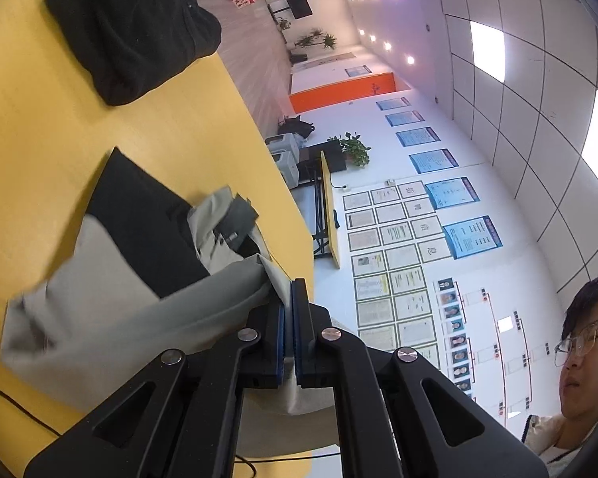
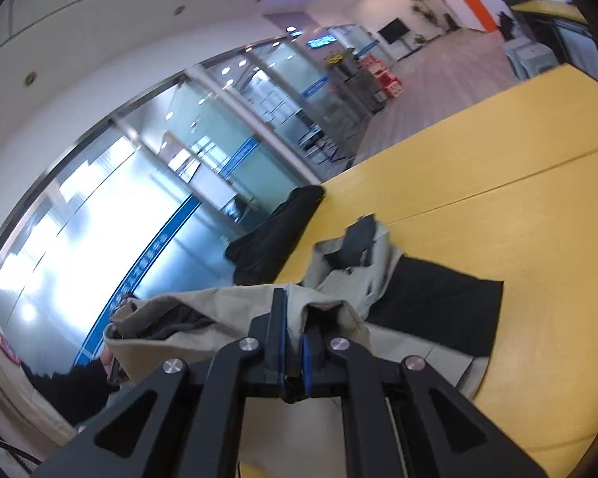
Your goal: Fold clothes
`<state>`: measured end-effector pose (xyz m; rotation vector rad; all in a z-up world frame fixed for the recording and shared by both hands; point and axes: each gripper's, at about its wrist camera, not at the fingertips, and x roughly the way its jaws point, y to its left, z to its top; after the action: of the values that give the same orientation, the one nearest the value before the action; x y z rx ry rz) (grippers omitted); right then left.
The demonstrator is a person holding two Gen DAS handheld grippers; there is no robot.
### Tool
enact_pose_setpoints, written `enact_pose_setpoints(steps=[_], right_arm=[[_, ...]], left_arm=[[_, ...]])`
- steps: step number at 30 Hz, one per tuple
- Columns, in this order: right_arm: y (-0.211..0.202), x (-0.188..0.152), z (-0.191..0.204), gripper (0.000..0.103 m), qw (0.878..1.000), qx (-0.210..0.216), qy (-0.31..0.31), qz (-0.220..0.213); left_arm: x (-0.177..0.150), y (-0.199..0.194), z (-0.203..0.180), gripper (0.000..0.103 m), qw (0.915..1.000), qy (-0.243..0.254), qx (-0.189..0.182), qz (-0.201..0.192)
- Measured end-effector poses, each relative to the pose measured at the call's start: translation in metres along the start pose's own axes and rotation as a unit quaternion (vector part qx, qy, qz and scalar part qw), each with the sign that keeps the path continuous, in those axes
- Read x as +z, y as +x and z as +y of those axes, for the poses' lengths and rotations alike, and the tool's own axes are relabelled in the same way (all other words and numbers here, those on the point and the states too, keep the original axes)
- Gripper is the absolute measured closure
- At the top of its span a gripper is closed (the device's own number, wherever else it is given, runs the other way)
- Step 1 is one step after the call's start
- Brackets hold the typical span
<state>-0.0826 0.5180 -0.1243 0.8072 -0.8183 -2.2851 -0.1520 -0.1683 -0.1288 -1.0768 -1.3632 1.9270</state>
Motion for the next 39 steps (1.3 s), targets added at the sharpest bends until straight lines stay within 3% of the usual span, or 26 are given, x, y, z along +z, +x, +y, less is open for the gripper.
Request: enact_pose_setpoints(steps=[8,13,18,19,21,22,25,27,28,31,34,36,38,39], right_arm=[[0.086,0.016,-0.102,0.096,0.996,-0.059,0.060,0.001],[0.114,0.008,-0.150,0.096,0.990,-0.102,0.088,0.032],[0.114,0.007,-0.165,0.091,0.990,-0.092,0.108,0.030],[0.113,0.009,-0.165,0.084,0.989,-0.088,0.118,0.032],[0.109,0.013,-0.161,0.055,0.987,-0.094,0.122,0.035],[0.107,0.015,-0.156,0.033,0.987,-0.103,0.116,0.035],[0.075,0.037,-0.142,0.029,0.990,-0.100,0.096,-0.028],[0.056,0.048,-0.131,0.024,0.989,-0.096,0.087,-0.068],[0.055,0.053,-0.120,0.019,0.991,-0.102,0.060,-0.068],[0.092,0.046,-0.092,0.018,0.994,-0.107,-0.016,0.021],[0.164,0.013,-0.069,0.019,0.982,-0.070,-0.073,0.158],[0.202,-0.003,-0.076,0.023,0.972,-0.086,-0.078,0.206],[0.240,-0.018,-0.083,0.028,0.959,-0.103,-0.083,0.252],[0.247,-0.016,-0.093,0.032,0.958,-0.116,-0.079,0.250]], left_arm=[[0.076,0.086,0.090,0.100,0.9983,-0.015,0.036,0.042],[0.094,0.114,0.118,0.100,0.9959,-0.013,0.057,0.068],[0.101,0.123,0.129,0.100,0.9943,-0.006,0.066,0.084],[0.103,0.122,0.124,0.099,0.9946,0.002,0.065,0.080],[0.108,0.115,0.111,0.096,0.9952,0.023,0.065,0.069],[0.110,0.111,0.103,0.090,0.9953,0.036,0.066,0.061],[0.124,0.085,0.078,0.075,0.9945,0.082,0.064,0.011],[0.130,0.073,0.053,0.066,0.9870,0.134,0.088,-0.012],[0.128,0.079,0.044,0.063,0.9828,0.159,0.093,-0.001],[0.110,0.120,0.021,0.061,0.9652,0.231,0.095,0.077],[0.074,0.186,0.017,0.059,0.9285,0.304,0.109,0.183],[0.060,0.227,0.031,0.059,0.9058,0.322,0.139,0.238],[0.059,0.254,0.055,0.067,0.8955,0.308,0.170,0.272],[0.064,0.260,0.065,0.073,0.8958,0.298,0.176,0.278]])
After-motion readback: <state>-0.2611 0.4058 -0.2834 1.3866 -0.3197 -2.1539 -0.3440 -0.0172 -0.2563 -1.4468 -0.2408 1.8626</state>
